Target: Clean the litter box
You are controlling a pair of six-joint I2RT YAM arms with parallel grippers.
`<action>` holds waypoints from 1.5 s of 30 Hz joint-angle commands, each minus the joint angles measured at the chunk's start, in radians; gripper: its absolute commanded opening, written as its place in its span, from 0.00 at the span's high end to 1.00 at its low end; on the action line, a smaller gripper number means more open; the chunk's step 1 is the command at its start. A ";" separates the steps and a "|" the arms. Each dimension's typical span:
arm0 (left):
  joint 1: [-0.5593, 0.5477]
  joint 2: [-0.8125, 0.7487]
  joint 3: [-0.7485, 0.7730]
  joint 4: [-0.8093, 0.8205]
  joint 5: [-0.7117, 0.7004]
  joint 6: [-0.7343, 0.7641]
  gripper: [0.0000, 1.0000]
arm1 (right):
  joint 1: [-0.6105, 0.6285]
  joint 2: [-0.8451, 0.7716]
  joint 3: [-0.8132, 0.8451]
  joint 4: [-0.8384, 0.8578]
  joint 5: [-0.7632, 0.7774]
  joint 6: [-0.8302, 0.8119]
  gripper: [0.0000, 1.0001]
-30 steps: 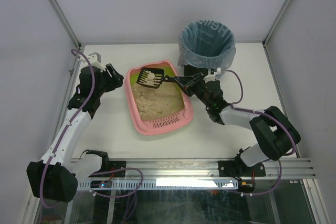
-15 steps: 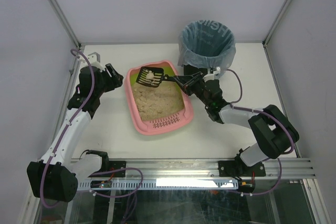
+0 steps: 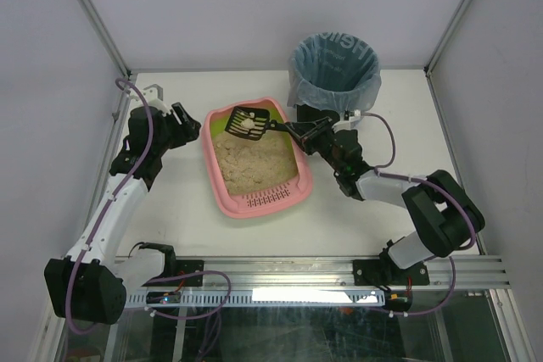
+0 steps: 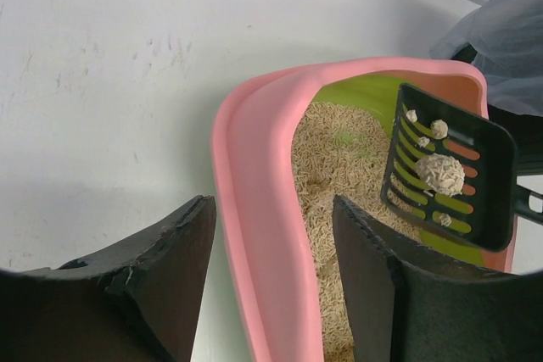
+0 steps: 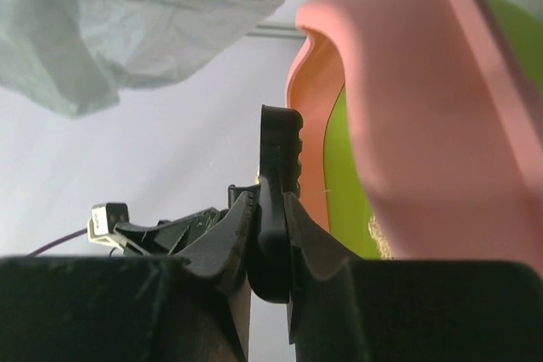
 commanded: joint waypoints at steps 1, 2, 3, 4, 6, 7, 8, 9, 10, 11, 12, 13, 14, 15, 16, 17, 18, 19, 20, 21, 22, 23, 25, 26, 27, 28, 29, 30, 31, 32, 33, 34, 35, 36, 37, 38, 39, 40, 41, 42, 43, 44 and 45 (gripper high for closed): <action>0.018 0.005 0.022 0.050 0.047 -0.003 0.41 | -0.025 -0.067 -0.008 0.060 0.054 0.031 1.00; 0.017 0.004 0.020 0.049 0.053 0.001 0.41 | -0.028 -0.065 -0.017 0.069 0.061 0.040 1.00; 0.019 -0.003 0.014 0.050 0.053 0.001 0.41 | -0.012 -0.049 0.011 0.070 0.018 0.011 1.00; 0.019 -0.008 0.009 0.052 0.050 0.000 0.41 | 0.015 -0.032 0.054 0.049 -0.013 -0.030 1.00; 0.020 -0.012 0.008 0.061 0.057 0.003 0.38 | 0.039 -0.034 0.077 0.029 -0.002 -0.049 1.00; 0.020 -0.010 0.011 0.065 0.071 0.007 0.36 | 0.024 -0.048 0.047 0.042 0.031 -0.036 1.00; 0.021 -0.008 0.019 0.065 0.082 0.015 0.34 | 0.006 -0.063 0.010 0.035 0.062 -0.006 1.00; 0.021 -0.008 0.021 0.065 0.086 0.017 0.32 | 0.002 -0.065 0.005 0.038 0.057 0.002 1.00; 0.020 -0.011 0.018 0.066 0.084 0.016 0.28 | 0.014 -0.055 0.031 0.042 0.021 -0.018 1.00; 0.022 -0.013 0.015 0.068 0.076 0.012 0.24 | 0.032 -0.046 0.056 0.031 -0.002 -0.042 1.00; 0.022 -0.015 0.017 0.067 0.065 0.009 0.21 | 0.042 -0.049 0.058 0.018 -0.002 -0.048 1.00; 0.022 -0.012 0.020 0.067 0.063 0.007 0.19 | 0.034 -0.062 0.031 0.026 0.023 -0.038 1.00; 0.022 -0.011 0.024 0.068 0.065 0.008 0.18 | 0.012 -0.080 -0.006 0.037 0.057 -0.011 1.00; 0.022 -0.013 0.026 0.067 0.067 0.010 0.17 | -0.015 -0.093 -0.035 0.044 0.085 0.021 1.00; 0.022 -0.017 0.024 0.068 0.064 0.010 0.16 | -0.014 -0.094 -0.039 0.059 0.082 0.033 1.00; 0.022 -0.022 0.018 0.068 0.060 0.010 0.15 | 0.006 -0.082 -0.005 0.059 0.048 0.011 1.00; 0.022 -0.027 0.014 0.068 0.054 0.007 0.11 | 0.041 -0.066 0.042 0.020 0.016 -0.035 1.00; 0.023 -0.030 0.013 0.069 0.047 0.003 0.07 | 0.065 -0.059 0.072 -0.007 0.005 -0.076 1.00; 0.023 -0.027 0.015 0.070 0.041 0.000 0.04 | 0.064 -0.068 0.069 -0.006 0.015 -0.080 1.00; 0.022 -0.024 0.024 0.071 0.030 -0.005 0.03 | 0.041 -0.088 0.038 -0.001 0.055 -0.064 1.00; 0.023 -0.020 0.030 0.069 0.013 -0.014 0.02 | 0.017 -0.103 0.007 -0.001 0.076 -0.032 1.00; 0.022 -0.020 0.032 0.066 -0.012 -0.029 0.01 | 0.003 -0.105 -0.011 0.013 0.072 -0.014 1.00; 0.023 -0.024 0.024 0.065 -0.049 -0.047 0.01 | 0.025 -0.084 0.042 0.001 0.009 -0.060 1.00; 0.022 -0.025 0.026 0.064 -0.048 -0.049 0.01 | 0.037 -0.080 0.059 -0.025 -0.007 -0.080 1.00; 0.022 -0.022 0.031 0.065 -0.042 -0.050 0.01 | 0.030 -0.094 0.041 -0.031 0.004 -0.076 1.00; 0.023 -0.020 0.036 0.064 -0.029 -0.050 0.01 | 0.005 -0.116 0.004 -0.020 0.043 -0.051 1.00; 0.022 -0.021 0.040 0.062 -0.019 -0.047 0.01 | -0.012 -0.138 -0.029 -0.016 0.079 -0.020 1.00; 0.022 -0.023 0.038 0.063 -0.014 -0.044 0.01 | -0.016 -0.142 -0.028 -0.022 0.080 -0.014 1.00; 0.023 -0.027 0.032 0.064 -0.009 -0.042 0.01 | -0.006 -0.132 0.005 -0.036 0.038 -0.035 1.00; 0.023 -0.030 0.025 0.071 -0.002 -0.041 0.01 | 0.015 -0.115 0.044 -0.051 0.005 -0.072 1.00; 0.022 -0.033 0.017 0.078 0.008 -0.041 0.01 | 0.036 -0.110 0.064 -0.067 -0.004 -0.099 1.00; 0.022 -0.035 0.010 0.087 0.017 -0.039 0.01 | 0.036 -0.118 0.057 -0.077 0.006 -0.104 1.00; 0.021 -0.035 0.008 0.090 0.028 -0.035 0.01 | 0.006 -0.133 0.031 -0.085 0.031 -0.079 1.00; 0.021 -0.035 0.005 0.090 0.037 -0.025 0.01 | -0.019 -0.150 0.003 -0.088 0.056 -0.048 1.00; 0.023 -0.039 0.000 0.090 0.043 -0.018 0.01 | -0.032 -0.154 -0.014 -0.078 0.057 -0.032 1.00; 0.022 -0.045 -0.015 0.092 0.046 -0.012 0.01 | -0.034 -0.145 -0.007 -0.073 0.030 -0.044 1.00; 0.022 -0.051 -0.021 0.092 0.055 -0.004 0.01 | -0.020 -0.129 0.023 -0.088 -0.008 -0.066 1.00; 0.023 -0.056 -0.026 0.093 0.060 0.003 0.01 | -0.004 -0.116 0.050 -0.104 -0.029 -0.089 1.00; 0.022 -0.062 -0.028 0.095 0.060 0.004 0.01 | 0.001 -0.109 0.060 -0.110 -0.033 -0.099 1.00; 0.021 -0.068 -0.027 0.098 0.063 0.006 0.01 | -0.006 -0.113 0.052 -0.107 -0.021 -0.091 1.00; 0.022 -0.076 -0.026 0.098 0.070 0.012 0.01 | -0.021 -0.122 0.030 -0.103 0.006 -0.066 1.00; 0.022 -0.090 -0.032 0.106 0.074 0.018 0.01 | -0.028 -0.132 0.009 -0.096 0.032 -0.042 1.00; 0.022 -0.114 -0.043 0.118 0.072 0.021 0.01 | -0.021 -0.130 0.009 -0.090 0.032 -0.041 1.00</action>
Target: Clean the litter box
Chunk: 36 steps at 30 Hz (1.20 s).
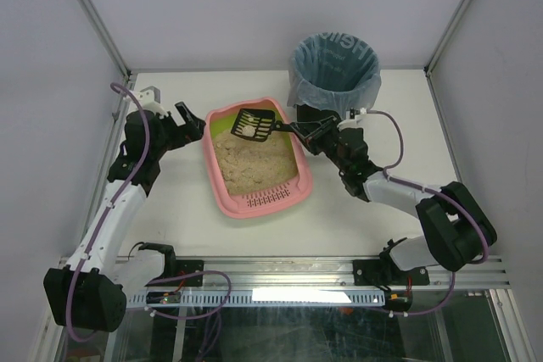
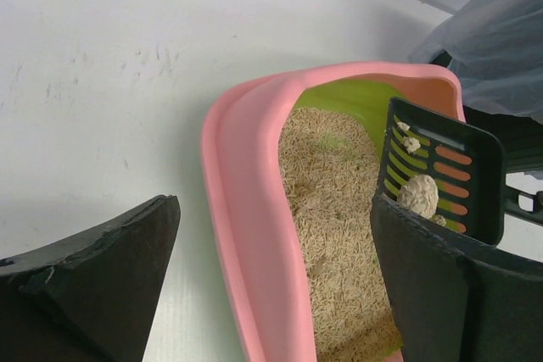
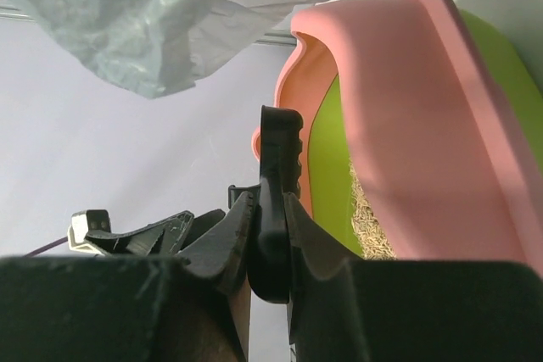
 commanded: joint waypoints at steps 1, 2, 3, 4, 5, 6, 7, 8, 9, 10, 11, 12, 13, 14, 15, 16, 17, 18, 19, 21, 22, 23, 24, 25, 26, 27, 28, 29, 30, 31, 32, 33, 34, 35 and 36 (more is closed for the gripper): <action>0.009 -0.091 -0.028 0.093 0.024 0.034 0.01 | 0.016 -0.003 0.038 0.049 -0.005 -0.003 1.00; 0.010 -0.104 -0.039 0.101 0.011 0.032 0.01 | 0.035 0.020 0.094 0.034 -0.051 -0.040 1.00; 0.009 -0.108 -0.040 0.103 0.006 0.037 0.01 | 0.038 0.027 0.104 0.019 -0.062 -0.050 1.00; 0.008 -0.109 -0.037 0.101 0.007 0.046 0.01 | 0.022 0.011 0.074 0.031 -0.030 -0.032 1.00; 0.009 -0.109 -0.036 0.098 0.008 0.051 0.01 | -0.004 -0.014 0.027 0.053 0.012 0.007 1.00; 0.009 -0.111 -0.037 0.097 0.012 0.057 0.01 | -0.022 -0.032 -0.006 0.065 0.046 0.043 1.00; 0.009 -0.116 -0.043 0.096 0.012 0.057 0.01 | -0.023 -0.033 -0.002 0.070 0.031 0.045 1.00; 0.009 -0.117 -0.046 0.096 0.016 0.059 0.01 | -0.008 -0.016 0.036 0.057 -0.012 0.012 1.00; 0.009 -0.112 -0.044 0.096 0.023 0.061 0.01 | 0.019 0.004 0.077 0.037 -0.048 -0.034 1.00; 0.009 -0.105 -0.040 0.096 0.025 0.063 0.01 | 0.031 0.015 0.089 0.037 -0.061 -0.042 1.00; 0.009 -0.097 -0.030 0.096 0.027 0.064 0.01 | 0.016 0.008 0.063 0.068 -0.036 -0.020 1.00; 0.009 -0.091 -0.024 0.096 0.028 0.068 0.01 | -0.014 -0.012 0.011 0.100 0.002 0.023 1.00; 0.009 -0.089 -0.024 0.097 0.035 0.075 0.01 | -0.032 -0.027 -0.034 0.126 0.037 0.068 1.00; 0.009 -0.089 -0.028 0.100 0.047 0.081 0.01 | -0.035 -0.029 -0.048 0.157 0.035 0.076 1.00; 0.009 -0.088 -0.035 0.100 0.052 0.081 0.01 | -0.016 -0.012 -0.015 0.158 -0.010 0.043 1.00; 0.009 -0.085 -0.040 0.101 0.054 0.077 0.01 | 0.012 0.009 0.029 0.136 -0.058 0.004 1.00; 0.009 -0.081 -0.041 0.102 0.058 0.076 0.01 | 0.032 0.027 0.060 0.123 -0.076 -0.021 1.00; 0.009 -0.074 -0.038 0.102 0.065 0.077 0.01 | 0.026 0.025 0.056 0.127 -0.072 -0.020 1.00; 0.009 -0.069 -0.034 0.102 0.073 0.078 0.01 | 0.000 0.011 0.024 0.135 -0.044 0.004 1.00; 0.009 -0.066 -0.032 0.102 0.083 0.081 0.01 | -0.030 -0.004 -0.026 0.176 0.004 0.073 1.00; 0.010 -0.072 -0.037 0.103 0.081 0.080 0.01 | -0.016 0.011 0.003 0.185 -0.035 0.057 1.00; 0.009 -0.078 -0.042 0.106 0.077 0.078 0.01 | 0.014 0.031 0.048 0.165 -0.071 0.020 1.00; 0.009 -0.079 -0.045 0.111 0.074 0.076 0.01 | 0.042 0.040 0.081 0.136 -0.082 -0.014 1.00; 0.009 -0.079 -0.045 0.114 0.073 0.077 0.01 | 0.046 0.038 0.085 0.127 -0.074 -0.028 1.00; 0.009 -0.075 -0.041 0.115 0.075 0.079 0.01 | 0.025 0.020 0.060 0.129 -0.048 -0.023 1.00; 0.009 -0.073 -0.038 0.115 0.075 0.081 0.01 | -0.009 -0.002 0.020 0.135 -0.010 0.013 1.00; 0.010 -0.073 -0.037 0.114 0.074 0.081 0.01 | -0.027 -0.016 -0.014 0.154 0.014 0.050 1.00; 0.009 -0.077 -0.041 0.112 0.072 0.078 0.01 | -0.026 -0.013 -0.010 0.166 -0.007 0.048 1.00; 0.009 -0.080 -0.047 0.112 0.067 0.075 0.01 | -0.003 0.003 0.031 0.148 -0.048 0.010 1.00; 0.009 -0.081 -0.049 0.113 0.065 0.072 0.01 | 0.030 0.019 0.073 0.122 -0.066 -0.027 1.00; 0.009 -0.078 -0.048 0.115 0.065 0.069 0.01 | 0.054 0.027 0.094 0.106 -0.070 -0.049 1.00; 0.009 -0.070 -0.043 0.116 0.070 0.068 0.01 | 0.048 0.021 0.085 0.110 -0.056 -0.048 1.00; 0.008 -0.063 -0.036 0.116 0.076 0.070 0.01 | 0.022 0.004 0.050 0.116 -0.022 -0.021 1.00; 0.009 -0.059 -0.032 0.114 0.081 0.071 0.01 | -0.012 -0.016 0.006 0.131 0.008 0.026 1.00; 0.009 -0.059 -0.032 0.111 0.082 0.071 0.01 | -0.031 -0.022 -0.026 0.159 0.022 0.055 1.00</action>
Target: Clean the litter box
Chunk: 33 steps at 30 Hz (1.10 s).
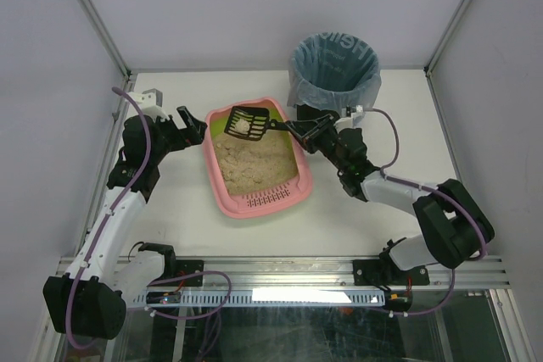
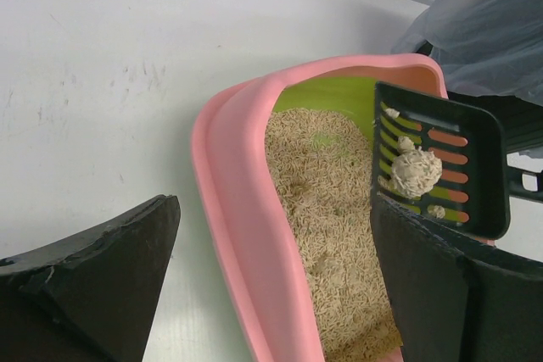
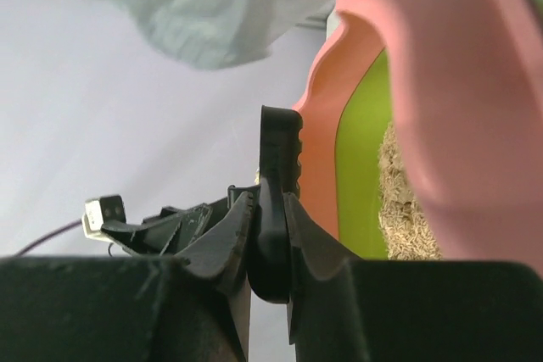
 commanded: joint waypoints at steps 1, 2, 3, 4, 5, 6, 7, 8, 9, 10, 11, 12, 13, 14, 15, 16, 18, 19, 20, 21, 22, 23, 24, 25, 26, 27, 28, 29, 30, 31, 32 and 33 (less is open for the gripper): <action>0.009 -0.003 0.011 0.056 0.027 0.002 0.01 | -0.041 -0.044 -0.043 0.106 0.035 0.053 1.00; 0.009 -0.009 0.001 0.056 0.020 -0.001 0.01 | -0.010 -0.027 -0.002 0.092 -0.003 0.012 1.00; 0.009 -0.011 0.000 0.055 0.012 -0.005 0.01 | 0.024 -0.011 0.035 0.062 -0.018 -0.027 1.00; 0.009 -0.008 0.003 0.058 0.009 -0.006 0.01 | 0.035 -0.007 0.053 0.044 -0.019 -0.045 1.00; 0.009 0.001 0.010 0.058 0.013 -0.005 0.01 | 0.017 -0.018 0.028 0.047 0.003 -0.040 1.00; 0.009 0.007 0.017 0.057 0.019 -0.001 0.01 | -0.017 -0.039 -0.015 0.054 0.036 -0.007 1.00; 0.010 0.010 0.021 0.054 0.023 0.001 0.01 | -0.049 -0.059 -0.062 0.075 0.064 0.045 1.00; 0.009 0.008 0.019 0.050 0.022 0.001 0.01 | -0.058 -0.065 -0.078 0.108 0.074 0.069 1.00; 0.009 0.004 0.012 0.049 0.017 -0.001 0.01 | -0.044 -0.055 -0.046 0.111 0.040 0.053 1.00; 0.009 0.000 0.007 0.050 0.012 -0.004 0.01 | -0.008 -0.036 0.005 0.085 -0.004 0.015 1.00; 0.009 0.000 0.005 0.053 0.013 -0.009 0.01 | 0.037 -0.019 0.041 0.053 -0.018 -0.021 1.00; 0.009 0.004 0.006 0.057 0.015 -0.009 0.01 | 0.060 -0.009 0.057 0.037 -0.022 -0.047 1.00; 0.009 0.012 0.012 0.059 0.020 -0.009 0.01 | 0.056 -0.020 0.037 0.044 -0.016 -0.046 1.00; 0.009 0.020 0.021 0.057 0.023 -0.007 0.01 | 0.026 -0.042 -0.009 0.060 0.026 -0.007 1.00; 0.009 0.024 0.026 0.050 0.024 -0.005 0.01 | -0.010 -0.064 -0.053 0.074 0.049 0.031 1.00; 0.010 0.023 0.026 0.041 0.021 -0.004 0.01 | -0.033 -0.075 -0.082 0.091 0.061 0.051 1.00; 0.009 0.008 0.013 0.040 0.007 -0.007 0.01 | -0.022 -0.069 -0.048 0.066 0.030 0.024 1.00; 0.010 0.003 0.008 0.039 0.003 -0.009 0.01 | 0.007 -0.055 -0.011 0.043 0.014 -0.006 1.00; 0.009 0.001 0.006 0.045 0.001 -0.009 0.01 | 0.028 -0.043 0.012 0.034 0.004 -0.028 1.00; 0.009 0.003 0.008 0.048 0.005 -0.009 0.01 | 0.029 -0.039 0.013 0.040 0.004 -0.026 1.00; 0.009 0.010 0.013 0.049 0.010 -0.009 0.01 | -0.002 -0.046 -0.015 0.055 0.017 -0.004 1.00; 0.010 0.016 0.020 0.049 0.016 -0.006 0.01 | -0.031 -0.058 -0.050 0.071 0.034 0.036 1.00; 0.009 0.019 0.024 0.045 0.018 -0.005 0.01 | -0.050 -0.072 -0.090 0.098 0.049 0.069 1.00; 0.009 0.017 0.020 0.041 0.017 -0.005 0.01 | -0.049 -0.077 -0.102 0.106 0.051 0.078 1.00; 0.009 0.012 0.015 0.041 0.011 -0.008 0.01 | -0.028 -0.073 -0.079 0.087 0.029 0.059 1.00; 0.009 0.008 0.009 0.042 0.006 -0.014 0.01 | 0.005 -0.064 -0.024 0.056 0.014 0.023 1.00; 0.008 0.008 0.008 0.048 0.003 -0.018 0.01 | 0.030 -0.058 0.002 0.035 0.010 -0.003 1.00; 0.010 0.013 0.011 0.051 0.005 -0.021 0.01 | 0.038 -0.060 0.005 0.028 0.016 -0.007 1.00; 0.010 0.020 0.017 0.050 0.005 -0.024 0.01 | 0.034 -0.070 -0.008 0.037 0.031 0.007 1.00; 0.009 0.027 0.023 0.046 -0.001 -0.028 0.01 | 0.027 -0.088 -0.021 0.036 0.050 0.023 1.00; 0.010 0.033 0.027 0.038 -0.014 -0.033 0.01 | 0.022 -0.108 -0.024 0.016 0.058 0.029 1.00; 0.009 0.035 0.031 0.028 -0.032 -0.037 0.01 | 0.020 -0.128 -0.017 -0.015 0.057 0.028 1.00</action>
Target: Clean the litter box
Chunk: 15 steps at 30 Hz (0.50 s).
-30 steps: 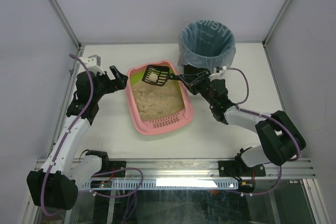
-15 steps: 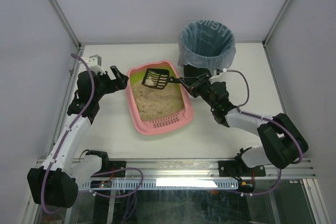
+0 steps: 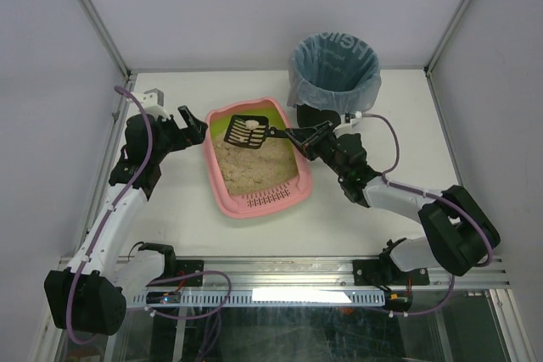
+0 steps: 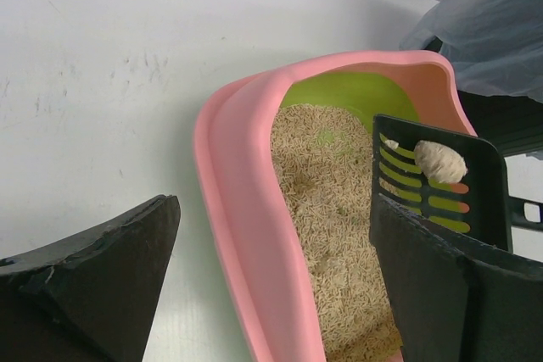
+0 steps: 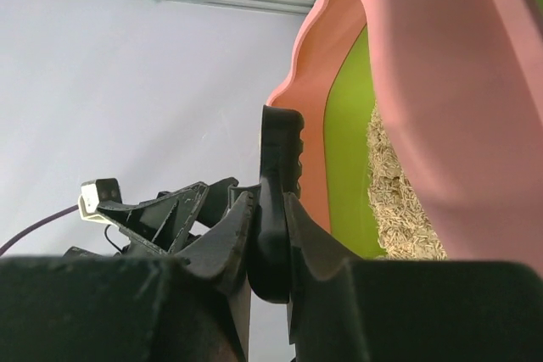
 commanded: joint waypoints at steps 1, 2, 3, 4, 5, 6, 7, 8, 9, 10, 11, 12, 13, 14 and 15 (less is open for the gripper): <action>0.011 0.010 0.031 0.013 -0.048 -0.034 0.01 | -0.004 -0.105 0.054 -0.041 0.029 0.005 1.00; 0.011 0.009 0.031 0.009 -0.062 -0.041 0.01 | -0.002 -0.124 0.068 -0.074 0.026 0.000 1.00; 0.011 0.010 0.034 0.005 -0.069 -0.044 0.01 | -0.001 -0.146 0.078 -0.103 0.029 -0.001 1.00; 0.011 0.012 0.036 0.004 -0.068 -0.045 0.01 | 0.000 -0.170 0.089 -0.136 0.031 -0.001 1.00; 0.011 0.017 0.040 0.004 -0.064 -0.047 0.01 | 0.000 -0.196 0.101 -0.172 0.031 -0.001 1.00; 0.011 0.021 0.045 0.003 -0.061 -0.048 0.01 | -0.001 -0.219 0.117 -0.215 0.056 -0.019 1.00; 0.014 0.026 0.048 0.000 -0.058 -0.049 0.01 | -0.002 -0.241 0.138 -0.260 0.076 -0.031 1.00; 0.015 0.029 0.051 -0.003 -0.057 -0.050 0.01 | -0.004 -0.258 0.160 -0.295 0.080 -0.042 1.00; 0.017 0.033 0.053 -0.008 -0.058 -0.050 0.01 | -0.009 -0.274 0.180 -0.328 0.079 -0.047 1.00; 0.018 0.035 0.054 -0.012 -0.059 -0.049 0.01 | -0.018 -0.286 0.199 -0.355 0.073 -0.048 1.00; 0.019 0.037 0.056 -0.014 -0.059 -0.051 0.01 | -0.032 -0.294 0.218 -0.378 0.066 -0.047 1.00; 0.019 0.038 0.057 -0.015 -0.059 -0.050 0.01 | -0.044 -0.302 0.241 -0.404 0.059 -0.049 1.00; 0.020 0.038 0.057 -0.017 -0.056 -0.049 0.01 | -0.056 -0.306 0.277 -0.430 0.055 -0.054 1.00; 0.020 0.038 0.058 -0.016 -0.055 -0.049 0.01 | -0.069 -0.308 0.308 -0.463 0.055 -0.065 1.00; 0.021 0.038 0.057 -0.015 -0.054 -0.048 0.01 | -0.084 -0.309 0.342 -0.498 0.059 -0.075 1.00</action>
